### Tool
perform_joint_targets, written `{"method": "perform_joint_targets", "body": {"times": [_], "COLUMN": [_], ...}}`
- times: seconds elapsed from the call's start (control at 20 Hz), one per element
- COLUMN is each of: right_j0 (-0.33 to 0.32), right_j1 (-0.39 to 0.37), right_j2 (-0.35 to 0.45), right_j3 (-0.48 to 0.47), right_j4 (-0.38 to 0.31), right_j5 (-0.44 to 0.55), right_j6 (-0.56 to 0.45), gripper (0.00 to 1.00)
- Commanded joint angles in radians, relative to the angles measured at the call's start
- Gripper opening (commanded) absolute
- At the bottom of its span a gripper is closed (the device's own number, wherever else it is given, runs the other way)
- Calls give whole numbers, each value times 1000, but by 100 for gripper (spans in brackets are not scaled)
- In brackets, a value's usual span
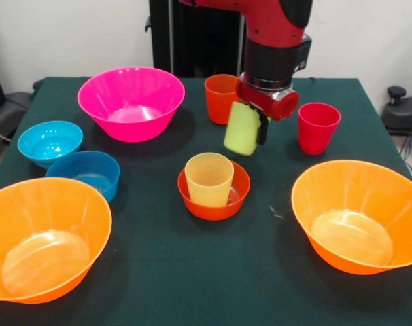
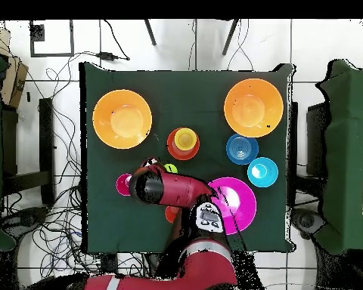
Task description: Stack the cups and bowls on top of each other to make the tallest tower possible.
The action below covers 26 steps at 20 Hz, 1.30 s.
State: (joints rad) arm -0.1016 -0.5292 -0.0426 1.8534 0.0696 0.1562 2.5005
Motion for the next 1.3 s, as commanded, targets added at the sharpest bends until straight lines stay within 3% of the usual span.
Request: {"method": "perform_joint_targets", "body": {"times": [0.05,0.3,0.85,1.3], "right_j0": [-16,-5,31,-33], "right_j1": [-28,-87,-117,9], "right_j2": [150,153,172,223], "right_j3": [71,115,207,184], "right_j4": [64,89,131,138], "right_j5": [133,167,103,20], "right_j6": [105,114,150,114], "gripper": [0,0,0,0]}}
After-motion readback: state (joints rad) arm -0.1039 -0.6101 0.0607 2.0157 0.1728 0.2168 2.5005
